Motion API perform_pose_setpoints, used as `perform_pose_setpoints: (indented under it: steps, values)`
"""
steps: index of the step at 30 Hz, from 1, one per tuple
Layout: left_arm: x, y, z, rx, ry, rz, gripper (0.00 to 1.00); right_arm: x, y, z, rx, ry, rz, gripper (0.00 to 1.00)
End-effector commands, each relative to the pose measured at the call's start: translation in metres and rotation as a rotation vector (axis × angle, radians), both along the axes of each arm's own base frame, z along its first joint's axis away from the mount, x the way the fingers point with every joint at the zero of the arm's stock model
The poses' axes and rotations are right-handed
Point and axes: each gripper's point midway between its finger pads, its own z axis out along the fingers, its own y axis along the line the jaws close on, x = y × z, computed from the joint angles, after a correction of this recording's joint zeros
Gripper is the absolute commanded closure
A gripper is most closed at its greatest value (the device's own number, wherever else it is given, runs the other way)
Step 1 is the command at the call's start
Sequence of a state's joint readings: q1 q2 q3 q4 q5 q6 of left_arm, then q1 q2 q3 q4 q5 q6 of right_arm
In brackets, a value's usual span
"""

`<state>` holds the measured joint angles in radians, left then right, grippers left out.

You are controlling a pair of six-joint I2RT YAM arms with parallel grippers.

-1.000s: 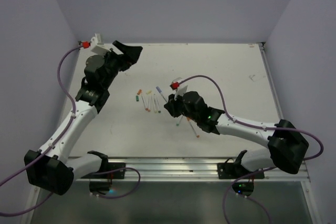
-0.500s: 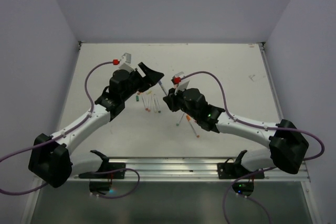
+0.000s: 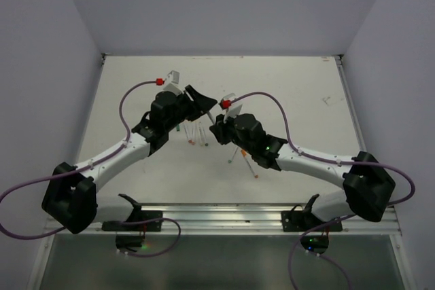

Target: Open the pen caps

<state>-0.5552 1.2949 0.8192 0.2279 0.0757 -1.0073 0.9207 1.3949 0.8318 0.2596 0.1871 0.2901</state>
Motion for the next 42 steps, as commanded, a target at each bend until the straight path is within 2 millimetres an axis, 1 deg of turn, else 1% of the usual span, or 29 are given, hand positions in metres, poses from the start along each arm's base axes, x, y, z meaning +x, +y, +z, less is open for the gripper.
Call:
perform_pose_setpoints:
  steps: [1,5,10,12,16,19,20,23,24,25,27,28,29,34,38,42]
  values:
    - [0.007,-0.008,0.037,-0.039,-0.111,-0.015,0.50,0.006,0.011,0.022,0.046,-0.036,0.019,1.00]
    - [0.005,-0.010,0.040,-0.022,-0.137,-0.034,0.56,0.003,0.015,0.013,0.030,-0.016,0.038,1.00]
    - [0.007,-0.009,0.044,0.009,-0.161,-0.034,0.58,0.001,0.018,0.003,0.012,0.006,0.060,1.00]
    - [0.008,-0.008,0.049,0.016,-0.180,-0.030,0.59,0.000,0.019,0.001,0.009,0.011,0.068,1.00]
    - [0.009,-0.009,0.056,0.026,-0.203,-0.039,0.62,-0.001,0.021,-0.005,-0.002,0.025,0.079,1.00]
    - [0.008,-0.014,0.057,0.025,-0.214,-0.061,0.67,-0.001,0.023,-0.007,-0.007,0.031,0.083,1.00]
    - [0.008,-0.016,0.056,0.028,-0.212,-0.068,0.68,0.000,0.024,-0.005,-0.003,0.029,0.081,1.00]
    - [0.004,-0.024,0.055,0.035,-0.221,-0.095,0.74,0.001,0.025,-0.005,-0.003,0.030,0.083,1.00]
    - [0.002,-0.026,0.053,0.041,-0.221,-0.104,0.78,0.001,0.025,-0.005,-0.003,0.030,0.083,0.99]
    - [0.001,-0.028,0.054,0.043,-0.225,-0.110,0.80,0.001,0.026,-0.004,-0.002,0.030,0.086,0.98]
    - [0.000,-0.030,0.053,0.063,-0.240,-0.124,0.87,0.000,0.026,-0.003,-0.003,0.031,0.086,0.97]
    - [-0.002,-0.032,0.053,0.067,-0.243,-0.138,0.88,0.001,0.026,-0.003,-0.002,0.029,0.081,0.95]
    - [-0.001,-0.033,0.050,0.083,-0.251,-0.146,0.92,0.002,0.025,-0.003,-0.004,0.029,0.079,0.93]
    - [-0.006,-0.038,0.049,0.108,-0.276,-0.199,0.97,0.001,0.023,-0.001,-0.001,0.030,0.073,0.85]
    - [-0.010,-0.041,0.043,0.123,-0.283,-0.232,1.00,0.002,0.023,0.001,-0.002,0.029,0.067,0.85]
    - [-0.013,-0.044,0.040,0.135,-0.286,-0.262,1.00,0.002,0.023,0.001,-0.001,0.030,0.066,0.80]
